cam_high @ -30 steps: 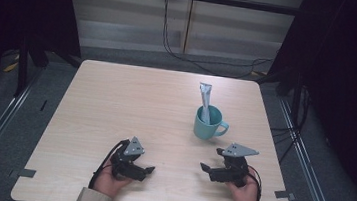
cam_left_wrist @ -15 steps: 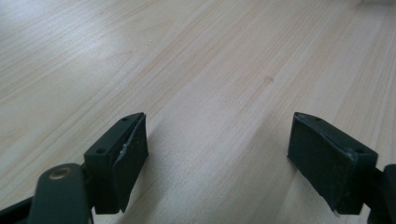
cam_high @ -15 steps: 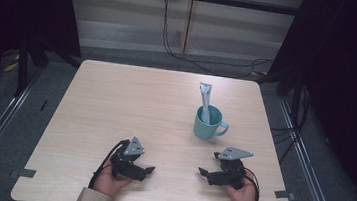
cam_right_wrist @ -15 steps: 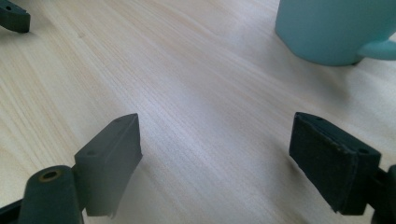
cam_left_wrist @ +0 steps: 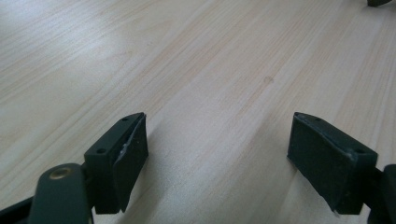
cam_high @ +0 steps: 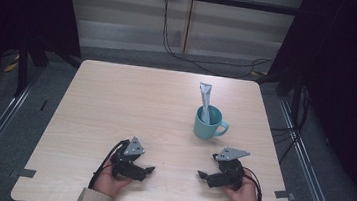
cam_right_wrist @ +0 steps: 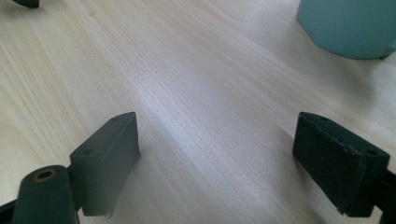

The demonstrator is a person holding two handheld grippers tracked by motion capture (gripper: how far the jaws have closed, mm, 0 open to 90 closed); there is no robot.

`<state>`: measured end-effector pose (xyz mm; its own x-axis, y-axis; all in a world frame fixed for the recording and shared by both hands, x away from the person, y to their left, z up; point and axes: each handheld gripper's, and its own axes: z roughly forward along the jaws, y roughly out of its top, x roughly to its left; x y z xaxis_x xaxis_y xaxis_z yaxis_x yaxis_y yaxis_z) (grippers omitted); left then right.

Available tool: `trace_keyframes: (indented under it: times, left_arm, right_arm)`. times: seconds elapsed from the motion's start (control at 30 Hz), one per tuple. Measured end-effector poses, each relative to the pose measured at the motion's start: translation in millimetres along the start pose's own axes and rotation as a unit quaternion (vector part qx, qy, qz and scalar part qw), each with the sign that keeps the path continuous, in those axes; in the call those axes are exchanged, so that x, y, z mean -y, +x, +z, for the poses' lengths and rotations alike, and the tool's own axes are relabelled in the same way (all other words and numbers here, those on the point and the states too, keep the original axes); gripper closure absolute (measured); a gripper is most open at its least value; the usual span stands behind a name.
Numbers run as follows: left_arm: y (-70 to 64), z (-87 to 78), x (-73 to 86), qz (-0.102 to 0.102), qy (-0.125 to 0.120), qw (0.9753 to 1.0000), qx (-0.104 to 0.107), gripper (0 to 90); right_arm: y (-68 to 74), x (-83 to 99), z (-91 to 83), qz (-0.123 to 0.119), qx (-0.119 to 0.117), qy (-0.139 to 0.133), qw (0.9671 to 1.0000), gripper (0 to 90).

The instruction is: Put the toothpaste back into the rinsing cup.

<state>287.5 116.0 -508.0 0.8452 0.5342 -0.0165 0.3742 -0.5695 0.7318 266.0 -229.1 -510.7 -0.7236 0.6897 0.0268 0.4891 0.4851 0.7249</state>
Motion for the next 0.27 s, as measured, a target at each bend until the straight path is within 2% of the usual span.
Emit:
trace_keyframes:
  times: [0.27]
  left_arm:
    - [-0.4, 0.1, 0.1, -0.001, -0.001, 1.0, -0.001, 20.0]
  right_arm:
    - [0.0, 0.0, 0.0, 0.0, 0.0, 0.0, 1.0, 13.7]
